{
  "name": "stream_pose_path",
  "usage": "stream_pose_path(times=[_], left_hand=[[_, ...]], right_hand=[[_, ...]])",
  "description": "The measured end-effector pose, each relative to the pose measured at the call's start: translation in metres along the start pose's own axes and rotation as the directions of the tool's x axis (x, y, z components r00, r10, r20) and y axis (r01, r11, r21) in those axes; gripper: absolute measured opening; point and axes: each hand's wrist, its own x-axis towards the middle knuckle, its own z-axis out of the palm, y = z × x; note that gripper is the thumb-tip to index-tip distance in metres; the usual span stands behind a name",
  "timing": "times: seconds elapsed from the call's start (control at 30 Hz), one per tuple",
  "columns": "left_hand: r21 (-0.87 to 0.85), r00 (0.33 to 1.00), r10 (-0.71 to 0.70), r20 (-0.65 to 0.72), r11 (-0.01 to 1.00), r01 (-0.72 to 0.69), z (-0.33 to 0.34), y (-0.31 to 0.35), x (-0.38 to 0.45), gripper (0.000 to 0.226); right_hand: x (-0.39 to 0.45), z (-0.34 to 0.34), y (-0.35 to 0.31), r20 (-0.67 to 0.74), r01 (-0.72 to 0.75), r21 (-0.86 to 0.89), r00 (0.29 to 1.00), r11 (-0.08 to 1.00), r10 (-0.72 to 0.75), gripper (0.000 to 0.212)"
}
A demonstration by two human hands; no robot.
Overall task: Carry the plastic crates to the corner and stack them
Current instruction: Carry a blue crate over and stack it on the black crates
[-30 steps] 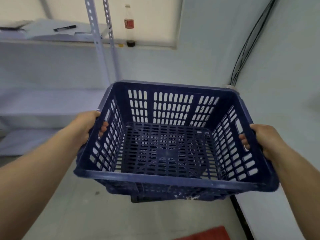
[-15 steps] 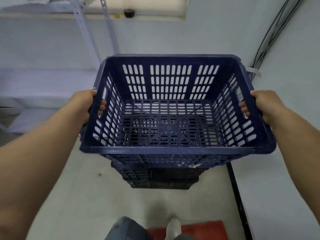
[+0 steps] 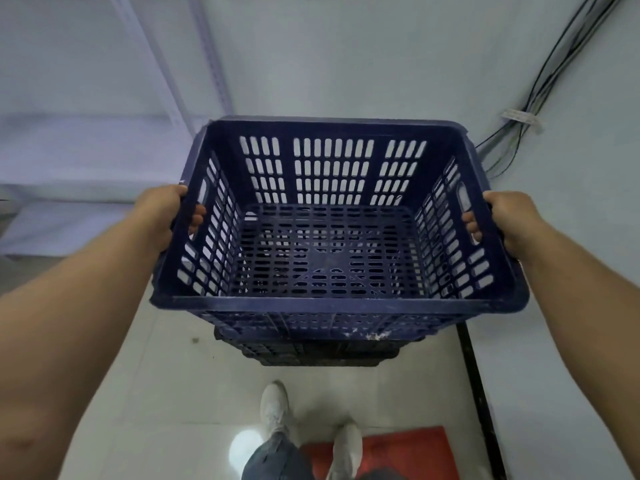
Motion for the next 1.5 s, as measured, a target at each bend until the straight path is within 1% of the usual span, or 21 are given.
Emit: stream_pose_path(times=[0.17, 0.37, 0.67, 0.93, 1.07, 1.17, 1.33, 1.5], left_hand=[[0.002, 0.999, -0.043, 0.027, 0.999, 0.043, 0.000, -0.014, 0.013, 0.028], [-0.043, 0.997, -0.065, -0.035, 0.997, 0.063, 0.001, -0.039, 0.018, 0.032], [0.004, 0.998, -0.035, -0.046, 0.999, 0.035, 0.007, -0.027, 0.033, 0.039], [0.024, 1.000, -0.025, -0.013, 0.999, 0.026, 0.002, -0.033, 0.032, 0.041], [0.044, 0.999, -0.042, -0.002, 0.998, 0.042, 0.000, -0.035, 0.031, 0.039], [0.038, 0.999, -0.054, 0.001, 0.998, 0.054, 0.001, -0.039, 0.028, 0.038], [0.034, 0.999, -0.019, -0.046, 0.999, 0.020, 0.005, -0.042, 0.027, 0.036], [0.042, 0.998, -0.010, -0.057, 0.999, 0.012, 0.006, -0.040, 0.024, 0.032]], right_hand=[[0.013, 0.018, 0.008, 0.025, -0.040, -0.004, 0.999, 0.999, 0.040, 0.041], [0.016, 0.039, 0.027, 0.035, -0.065, -0.014, 0.997, 0.998, 0.066, 0.040], [0.030, 0.041, 0.025, 0.031, -0.101, 0.015, 0.994, 0.995, 0.101, 0.041], [0.024, 0.040, 0.021, 0.073, -0.109, -0.023, 0.991, 0.994, 0.110, 0.043], [0.020, 0.037, 0.021, 0.071, -0.124, -0.028, 0.990, 0.992, 0.126, 0.041], [0.020, 0.032, 0.023, 0.056, -0.110, -0.022, 0.992, 0.994, 0.112, 0.039], [0.019, 0.034, 0.024, 0.025, -0.076, 0.013, 0.997, 0.997, 0.076, 0.038], [0.019, 0.035, 0.024, 0.021, -0.085, 0.006, 0.996, 0.996, 0.085, 0.040]])
